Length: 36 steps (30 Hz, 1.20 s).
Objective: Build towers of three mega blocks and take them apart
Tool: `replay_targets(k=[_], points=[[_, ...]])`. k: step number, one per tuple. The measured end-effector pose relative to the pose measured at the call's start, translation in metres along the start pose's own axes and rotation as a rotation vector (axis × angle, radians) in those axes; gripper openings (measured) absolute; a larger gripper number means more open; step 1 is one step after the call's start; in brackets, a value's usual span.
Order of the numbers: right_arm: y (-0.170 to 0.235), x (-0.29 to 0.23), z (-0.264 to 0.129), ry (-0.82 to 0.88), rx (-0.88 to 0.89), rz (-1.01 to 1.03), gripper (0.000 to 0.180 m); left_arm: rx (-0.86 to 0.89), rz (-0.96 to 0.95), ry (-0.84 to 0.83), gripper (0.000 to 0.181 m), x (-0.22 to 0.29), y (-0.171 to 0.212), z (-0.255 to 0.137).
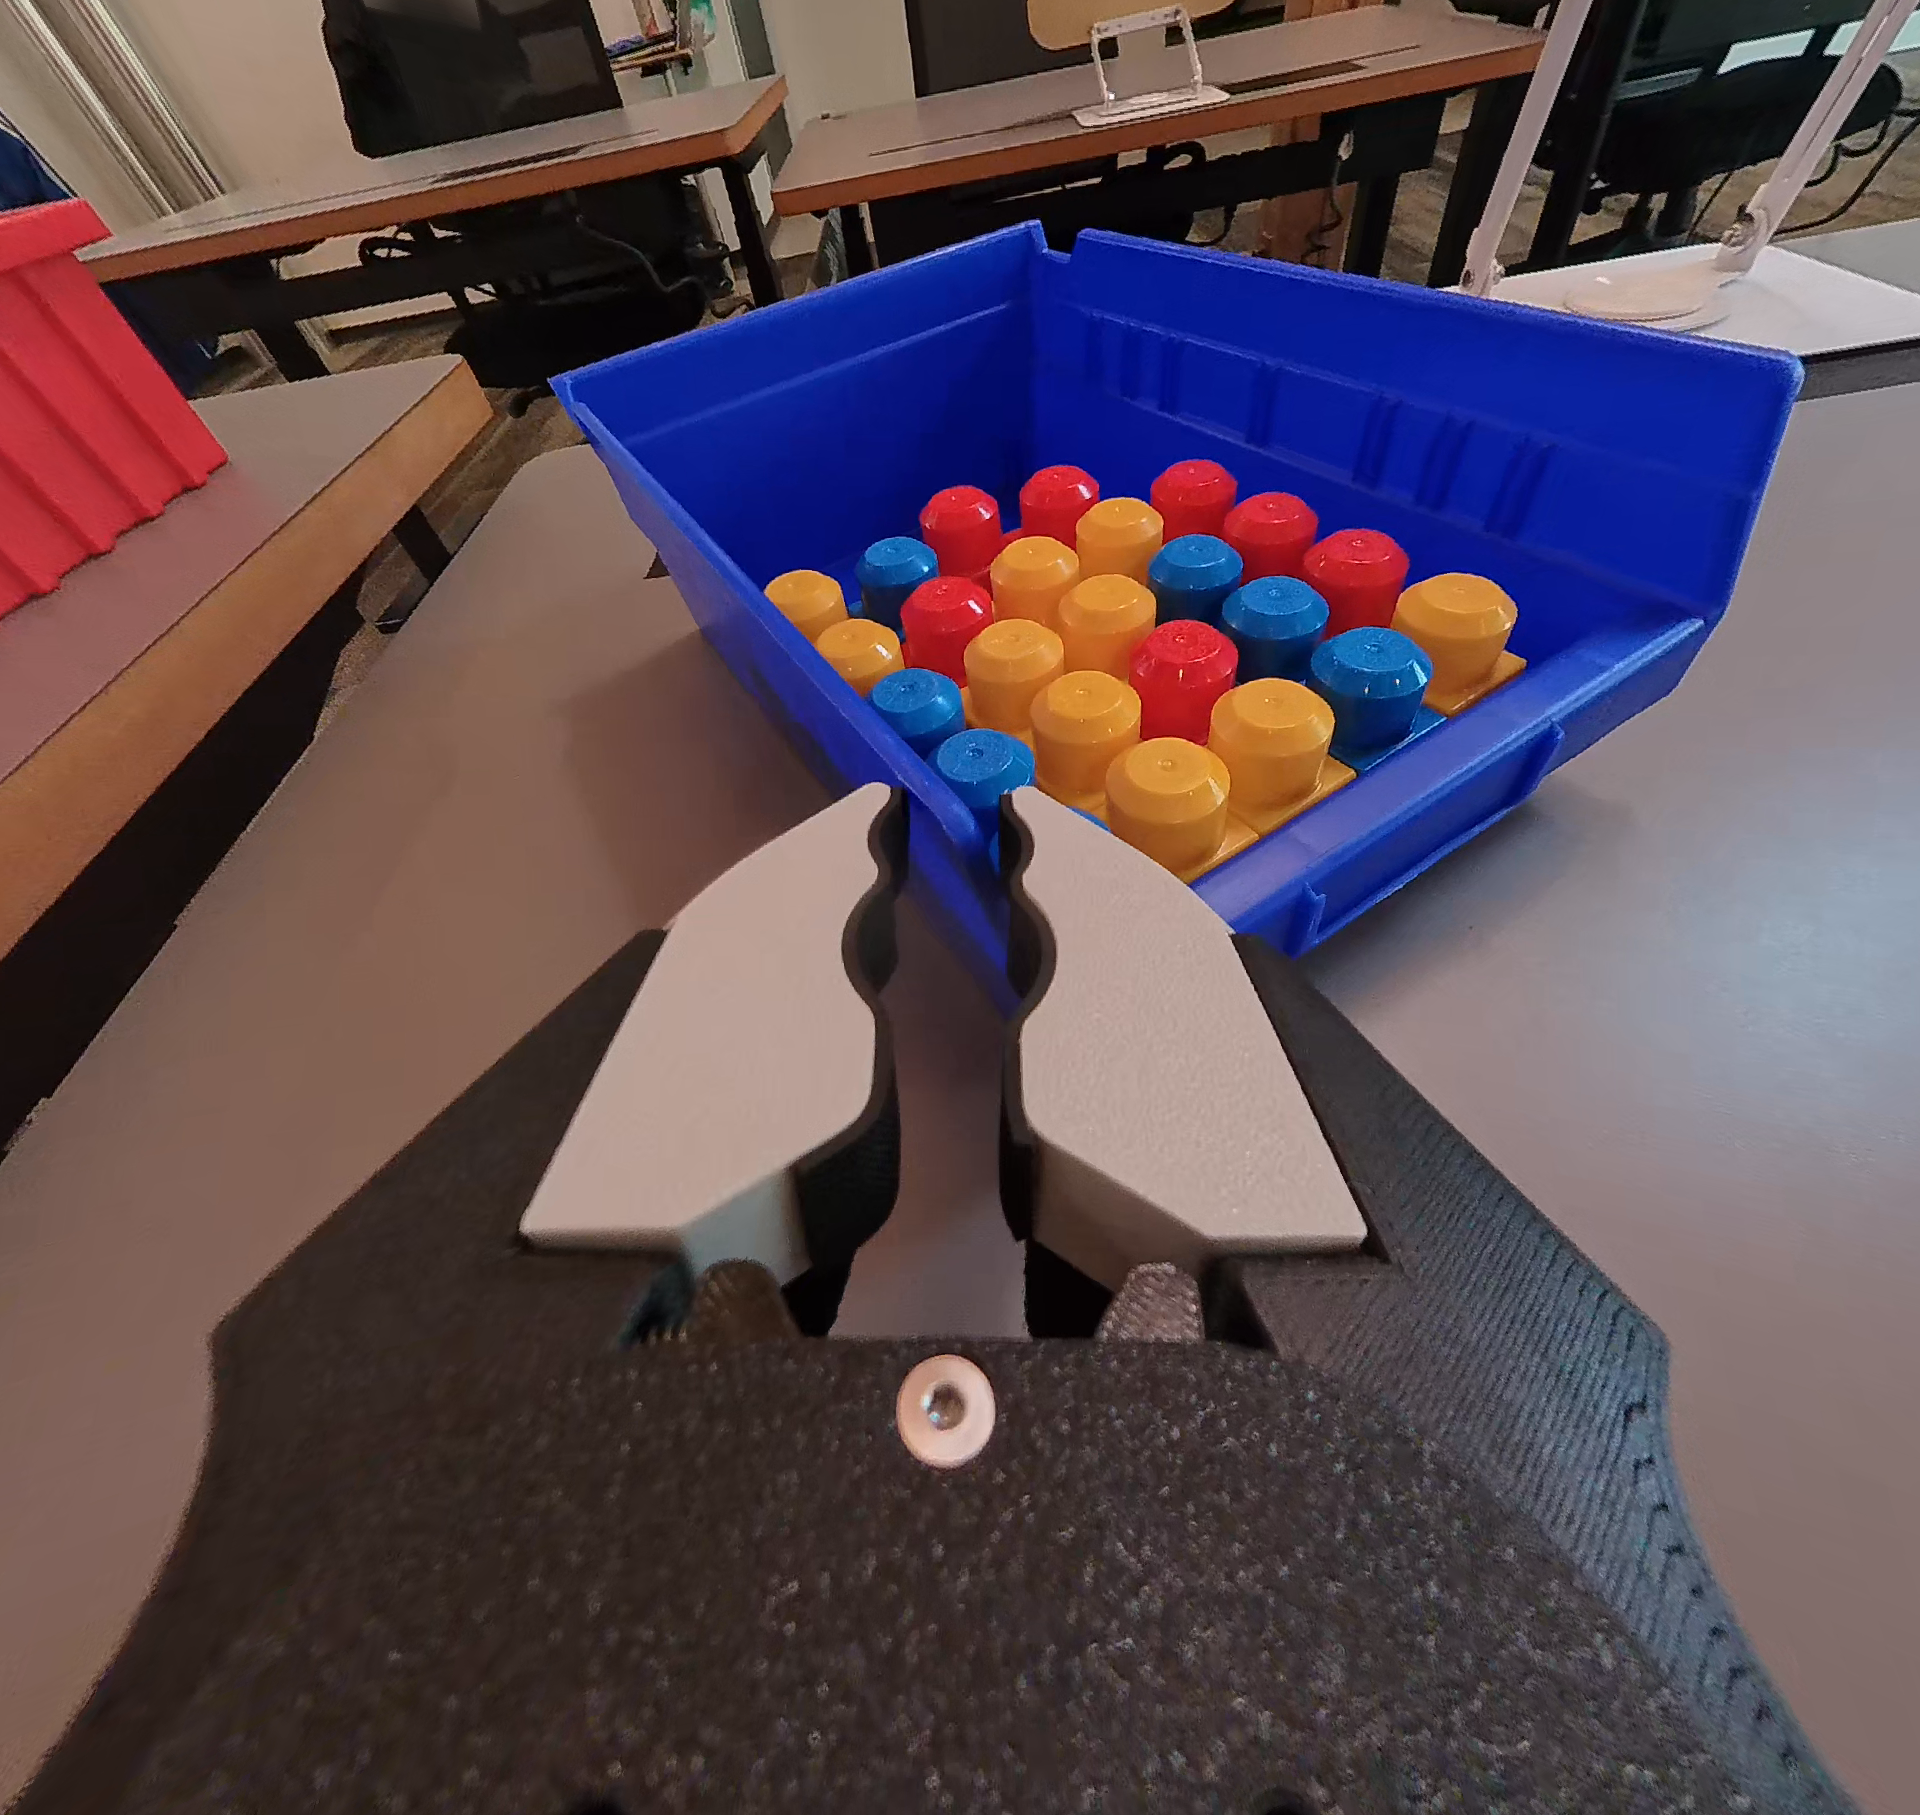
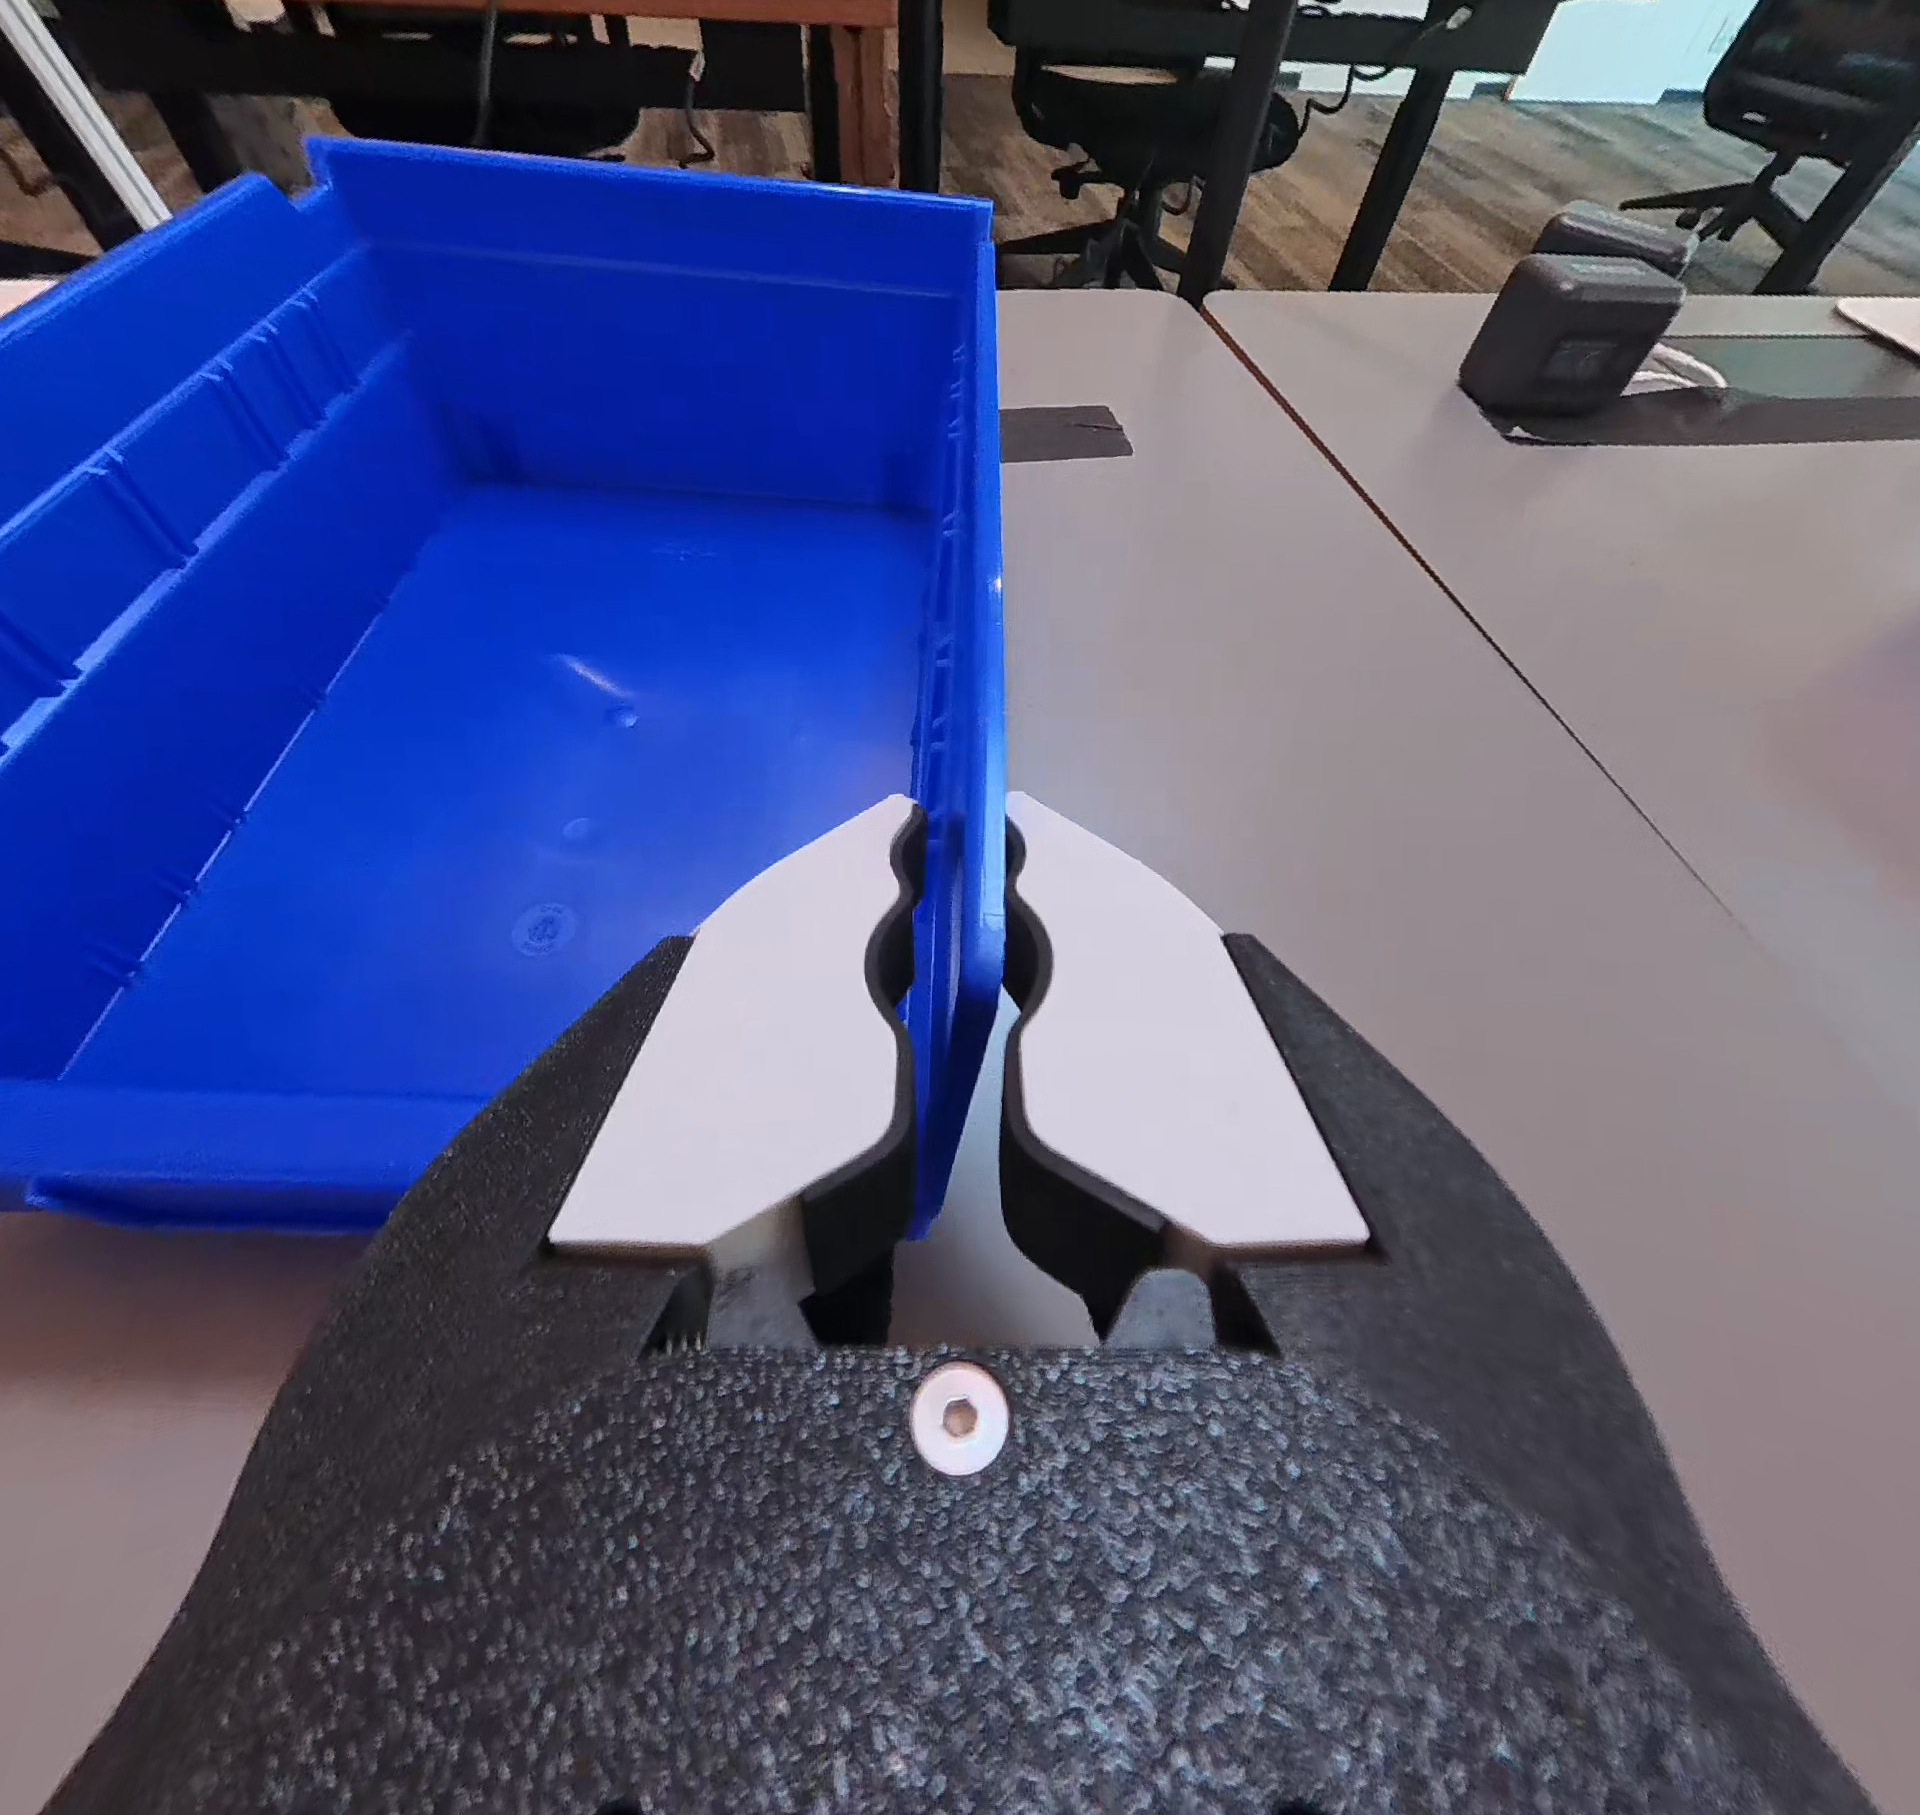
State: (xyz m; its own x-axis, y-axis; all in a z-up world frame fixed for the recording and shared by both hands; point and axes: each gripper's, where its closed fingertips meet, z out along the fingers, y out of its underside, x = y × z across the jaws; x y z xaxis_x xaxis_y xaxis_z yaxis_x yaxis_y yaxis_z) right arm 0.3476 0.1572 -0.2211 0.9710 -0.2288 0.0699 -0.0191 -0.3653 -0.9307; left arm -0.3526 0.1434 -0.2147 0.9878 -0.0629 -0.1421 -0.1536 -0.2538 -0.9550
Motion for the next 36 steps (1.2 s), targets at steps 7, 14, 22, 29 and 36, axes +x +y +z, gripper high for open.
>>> replay_targets(k=[7, 14, 22, 29, 36], points=[[0.001, 0.003, -0.001, 0.038, 0.000, 0.028, 0.011, -0.008, 0.000, -0.011, 0.015, 0.000, 0.000, -0.001], [0.000, 0.015, 0.002, 0.117, 0.000, 0.054, 0.011, -0.027, -0.056, -0.116, 0.009, -0.022, 0.004, -0.002], [-0.004, 0.011, 0.010, 0.154, 0.011, 0.044, 0.012, 0.020, -0.297, -0.208, 0.003, -0.066, 0.010, -0.010], [-0.002, 0.005, 0.006, 0.099, 0.025, 0.043, 0.019, 0.105, -0.454, -0.265, 0.004, -0.089, 0.008, -0.024], [0.001, -0.004, 0.004, 0.065, 0.008, 0.036, 0.023, 0.122, -0.452, -0.302, 0.005, -0.094, 0.010, -0.028]])
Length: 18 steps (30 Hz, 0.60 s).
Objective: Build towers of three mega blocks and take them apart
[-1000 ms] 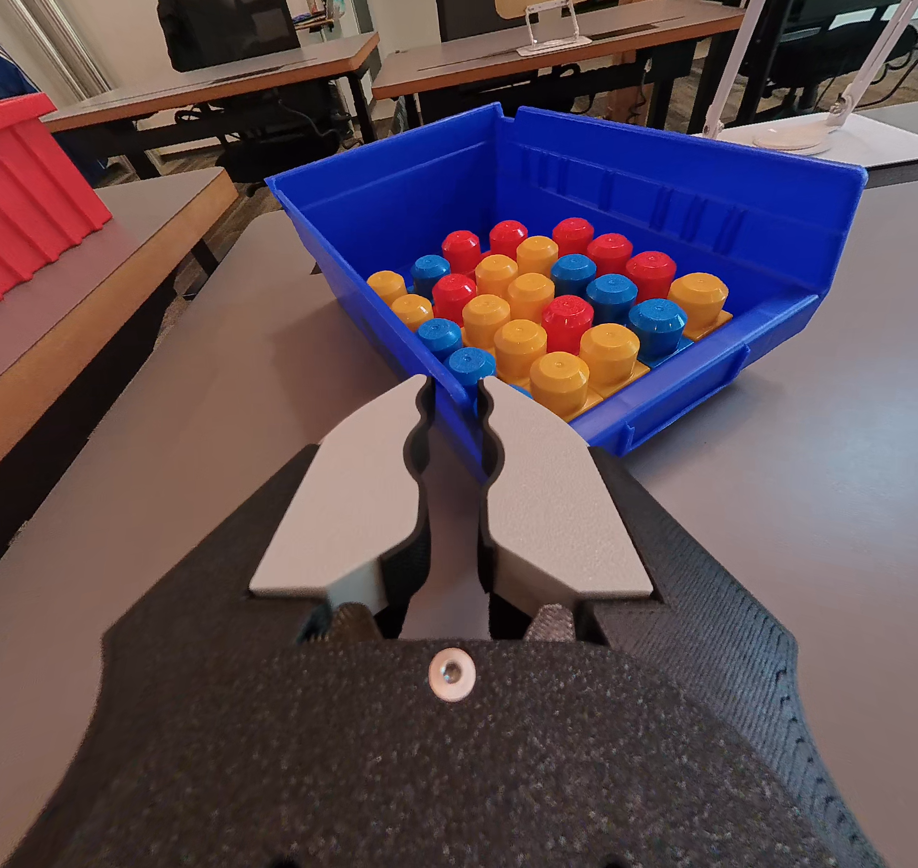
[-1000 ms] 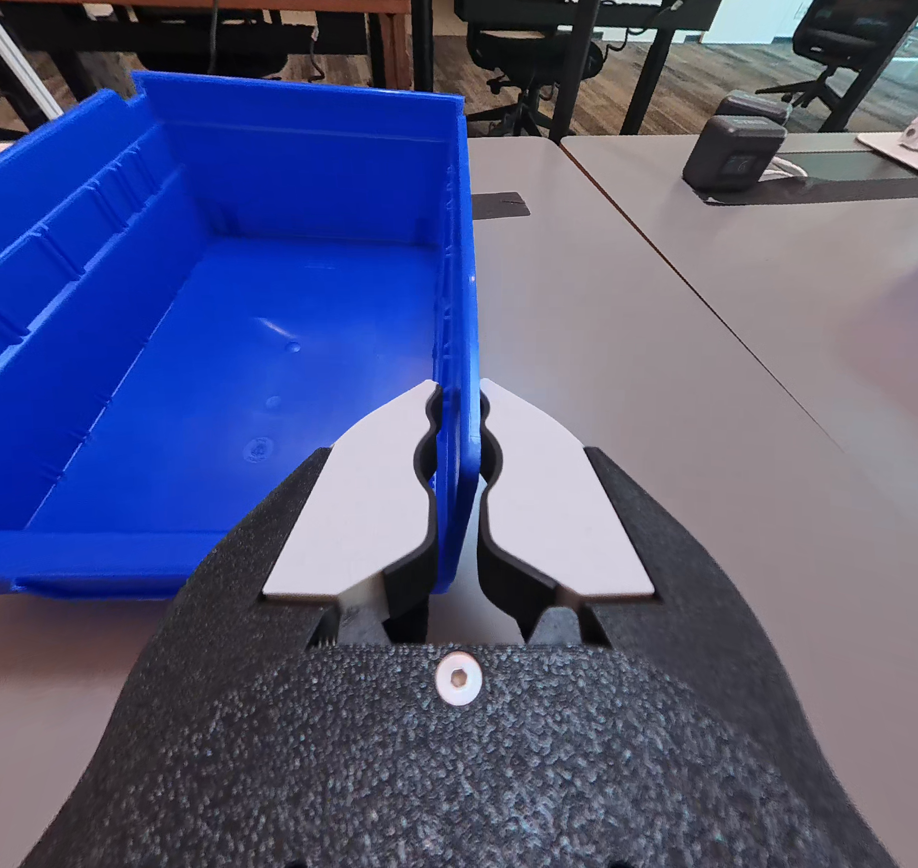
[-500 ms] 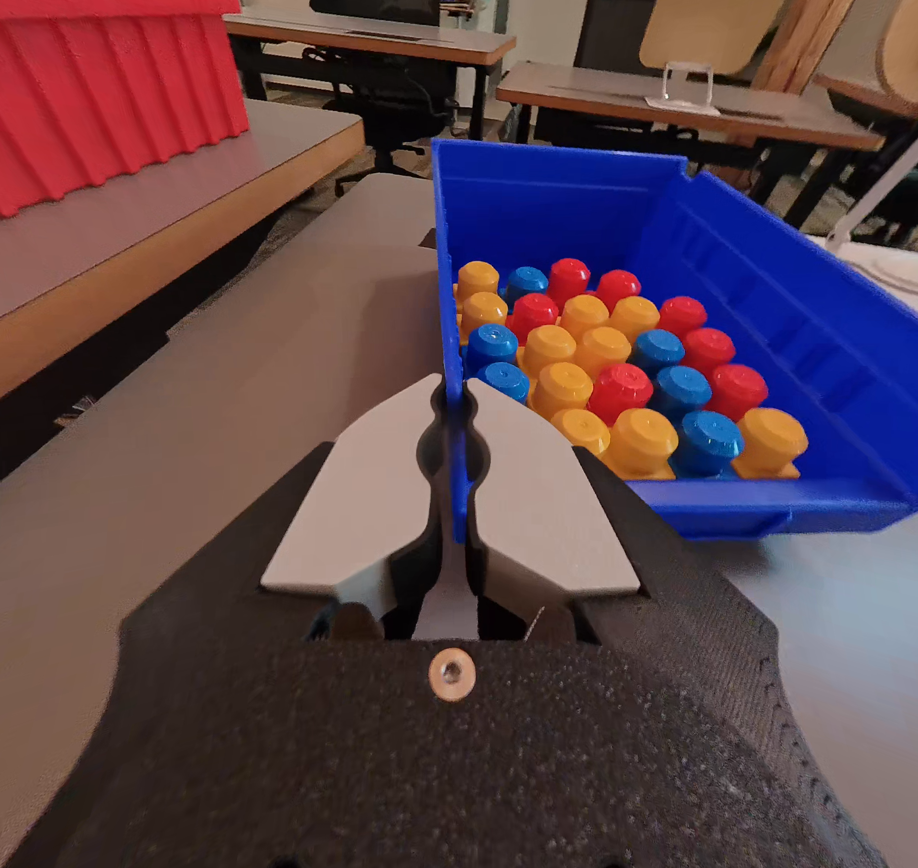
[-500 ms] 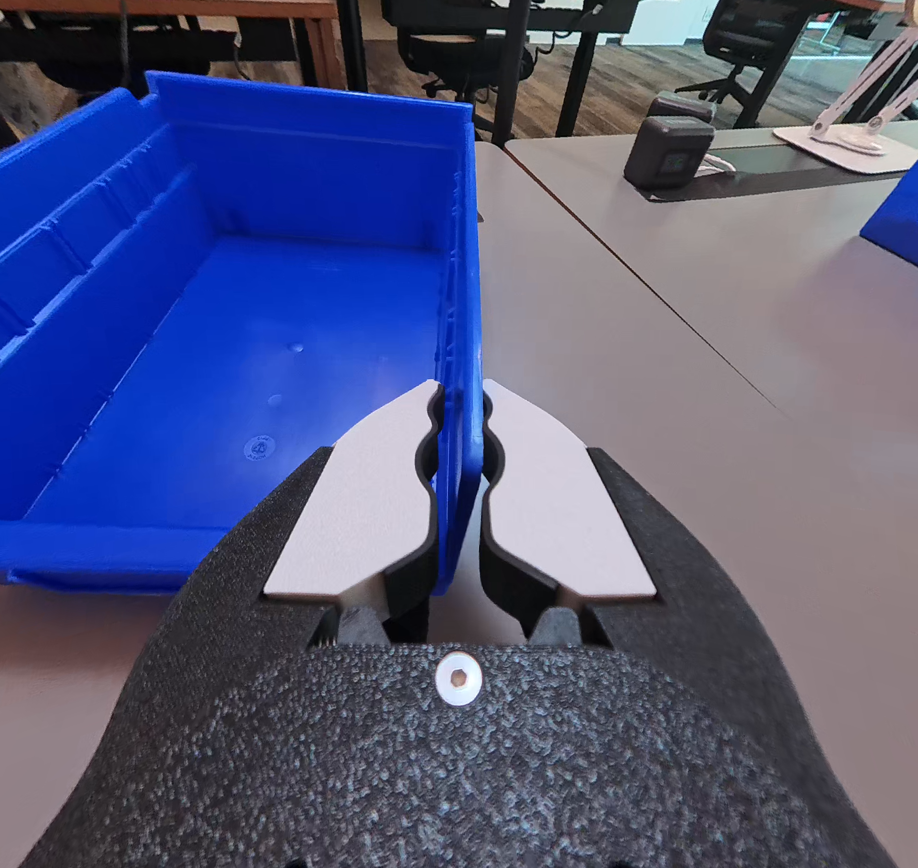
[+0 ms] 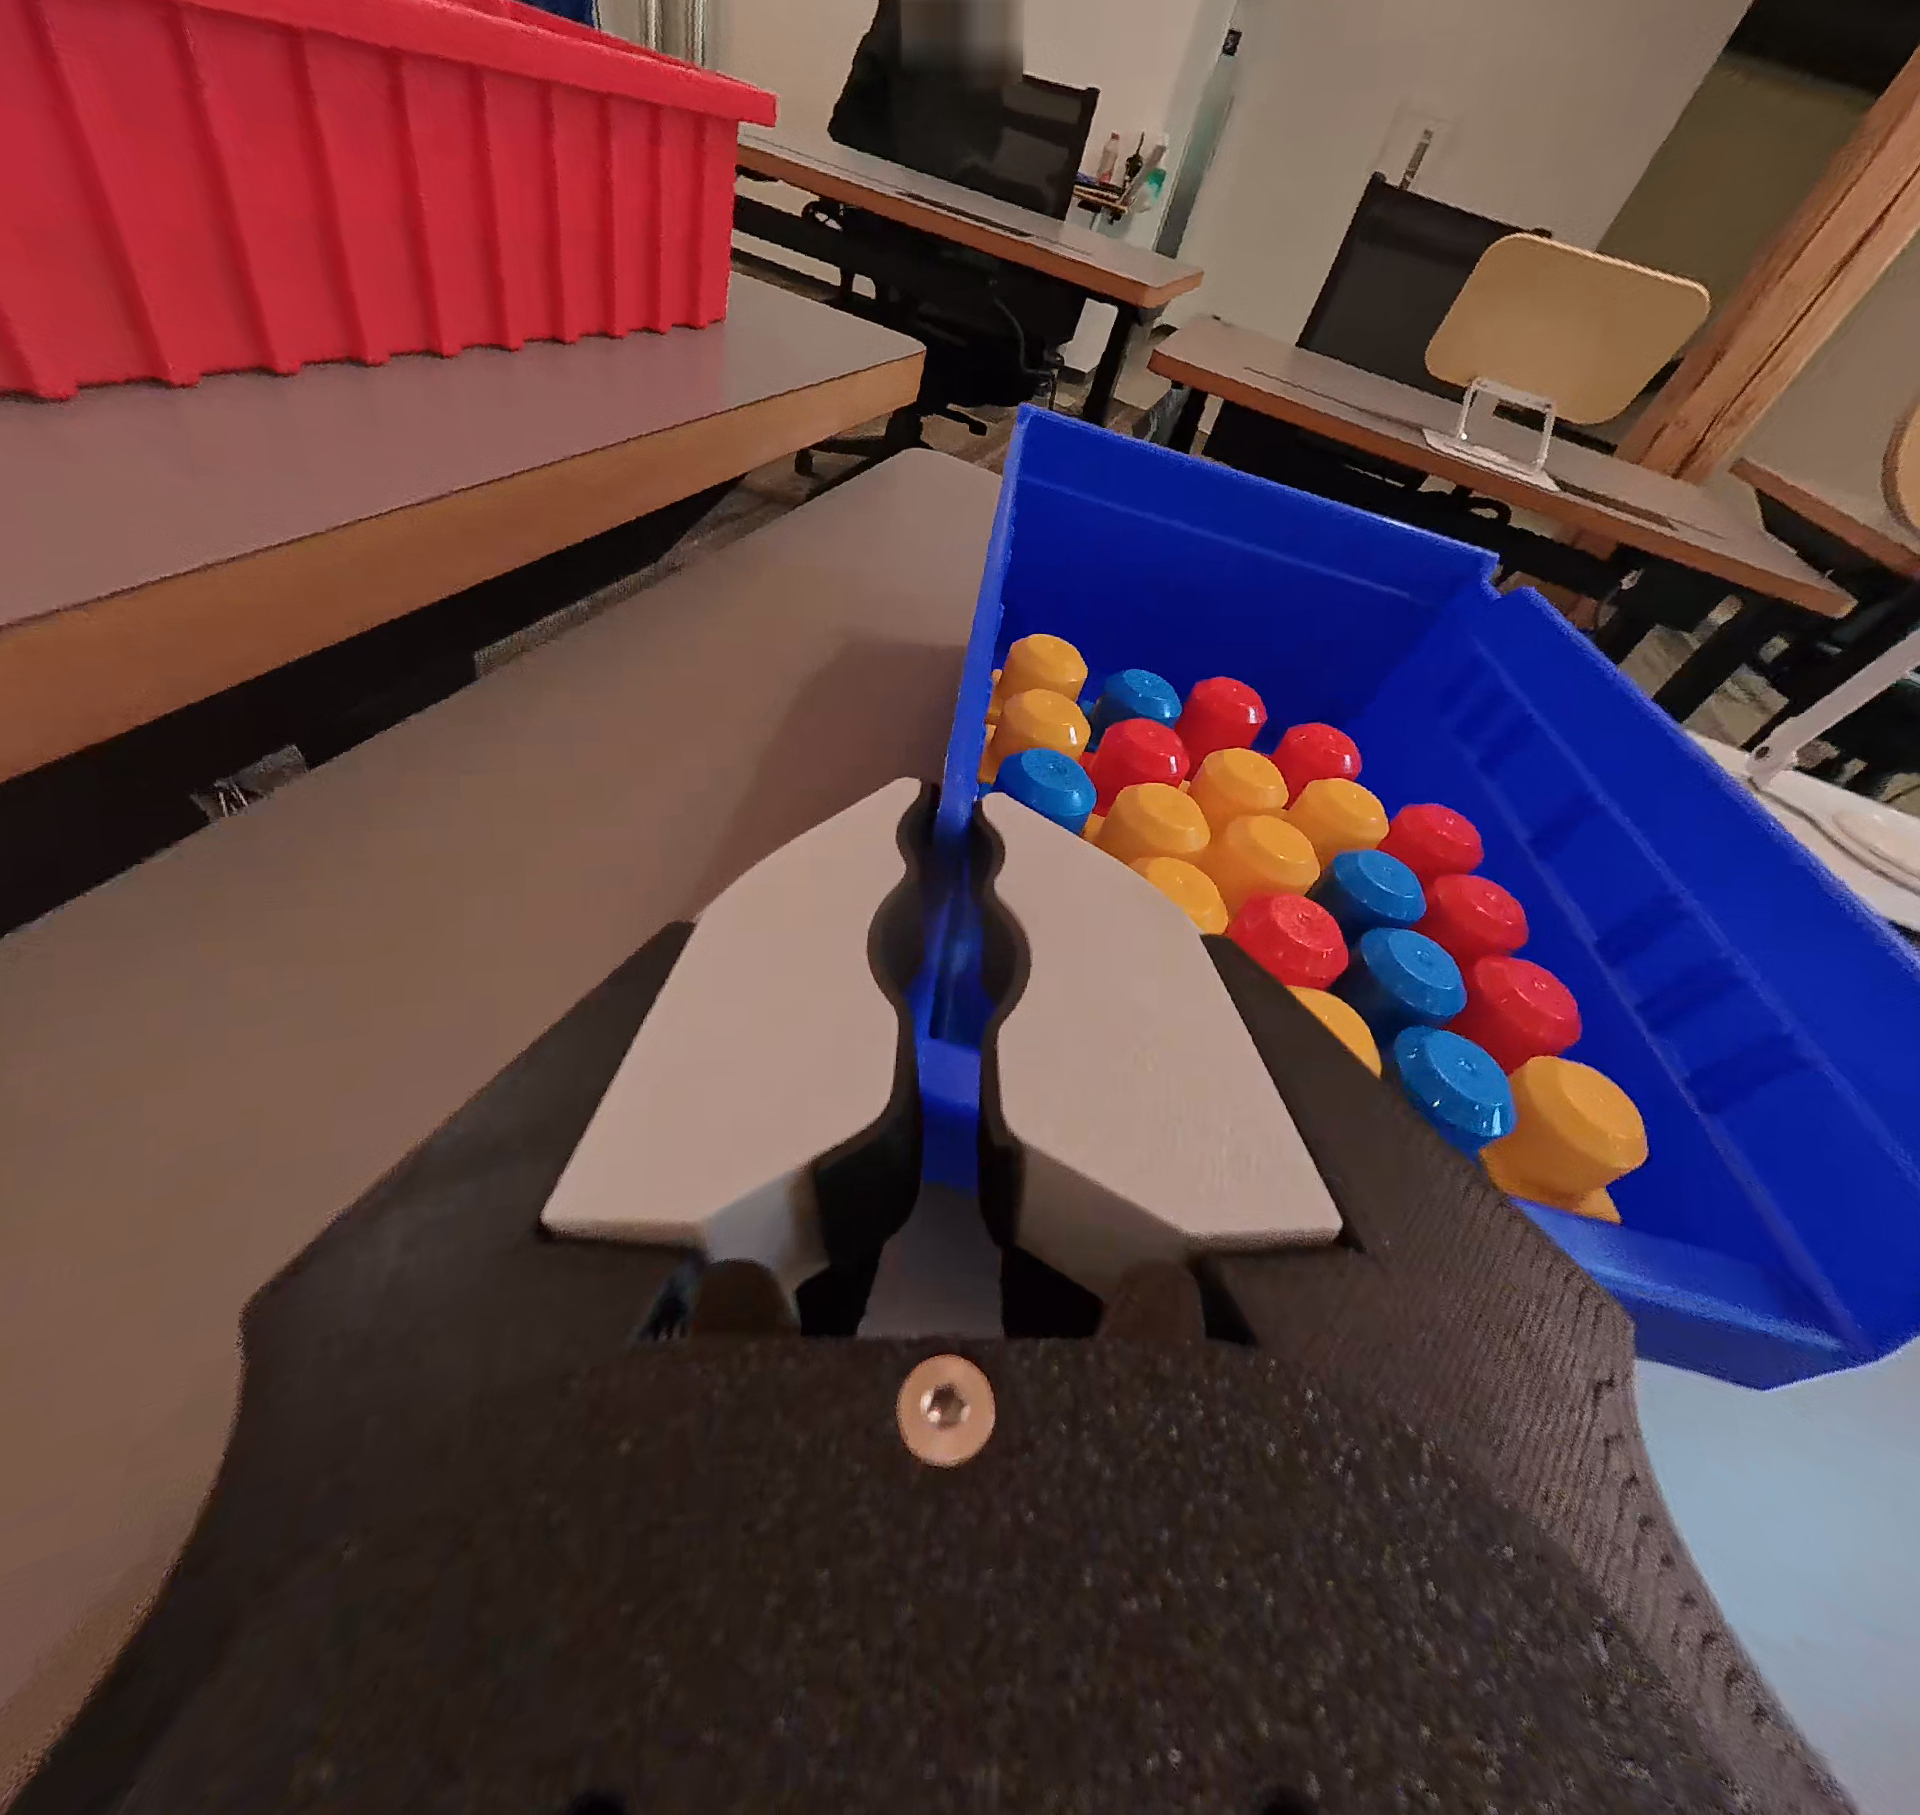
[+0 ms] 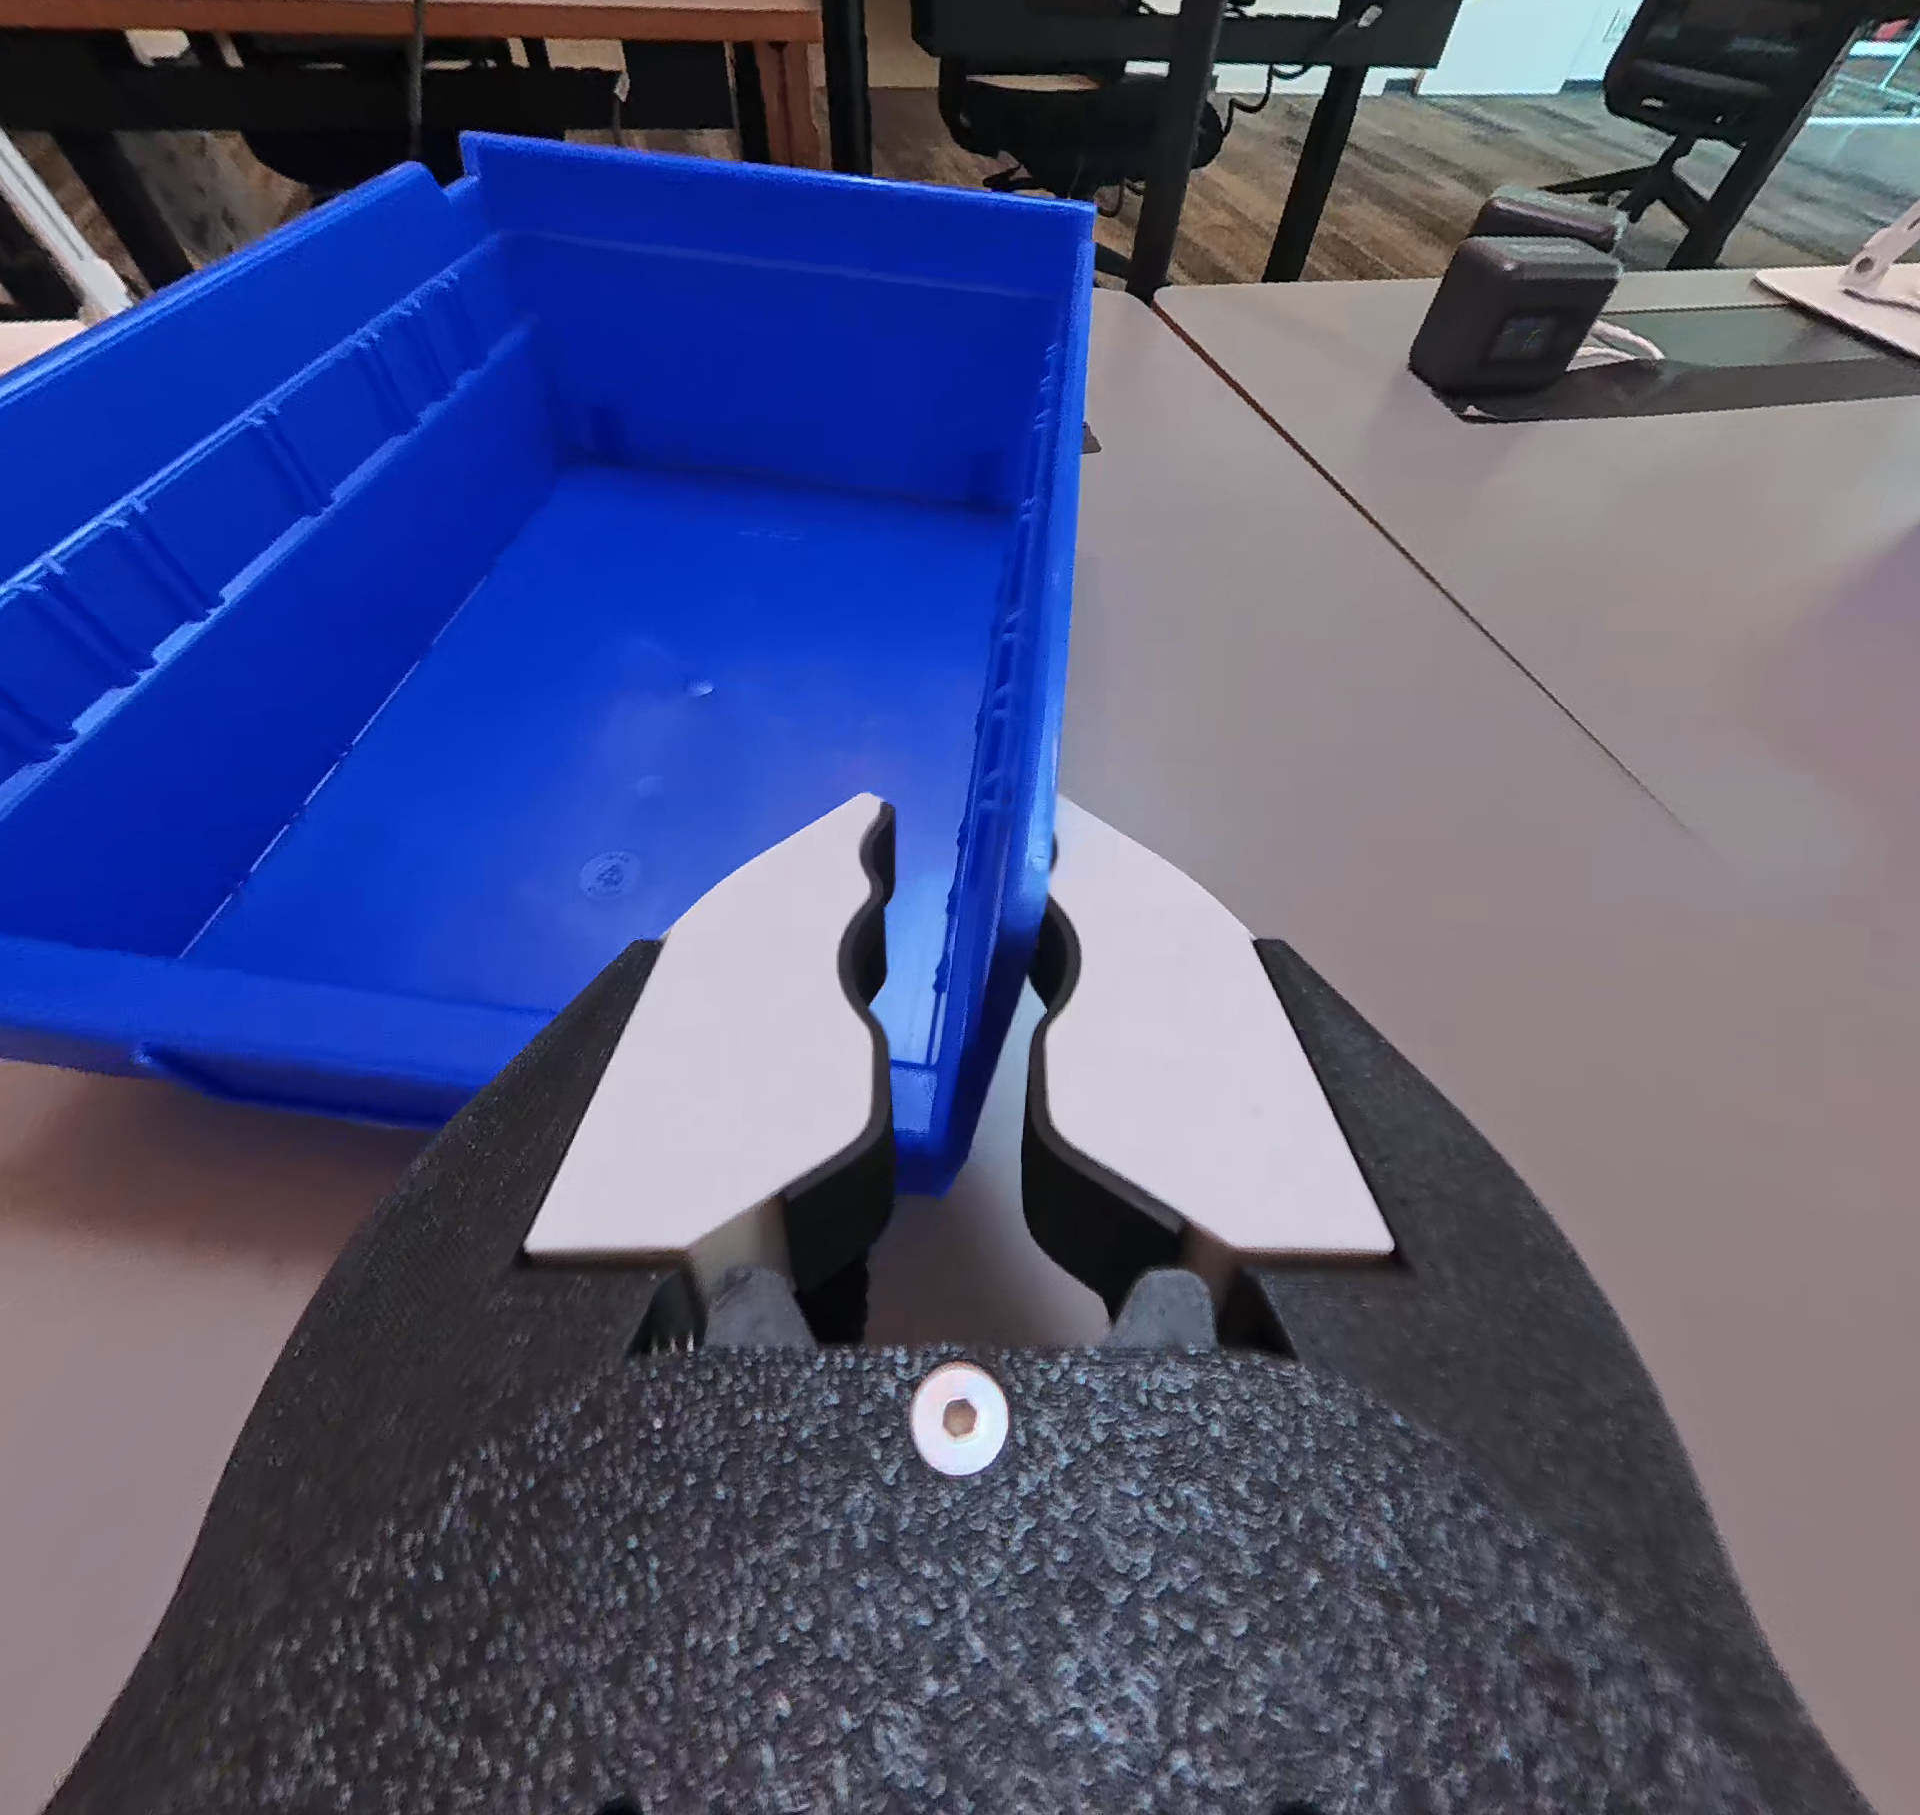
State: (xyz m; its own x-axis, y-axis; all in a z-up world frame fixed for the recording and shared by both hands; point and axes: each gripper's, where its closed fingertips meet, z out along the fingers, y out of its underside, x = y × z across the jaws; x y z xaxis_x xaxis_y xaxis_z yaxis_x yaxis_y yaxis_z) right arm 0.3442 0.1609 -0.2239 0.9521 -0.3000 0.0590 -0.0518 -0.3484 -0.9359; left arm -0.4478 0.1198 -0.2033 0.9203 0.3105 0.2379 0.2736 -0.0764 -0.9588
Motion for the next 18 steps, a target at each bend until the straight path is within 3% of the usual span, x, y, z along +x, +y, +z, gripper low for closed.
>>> replay_targets(k=[9, 14, 18], points=[[0.001, -0.002, -0.005, -0.016, 0.006, -0.014, 0.026, -0.053, 0.345, 0.141, 0.008, 0.055, 0.018, -0.003], [-0.003, 0.001, -0.011, -0.041, 0.037, 0.020, 0.029, -0.008, 0.368, 0.156, 0.012, 0.059, 0.011, -0.007], [-0.022, 0.003, -0.022, -0.039, 0.146, 0.035, 0.029, 0.090, 0.400, 0.133, 0.005, 0.060, -0.006, -0.014]])
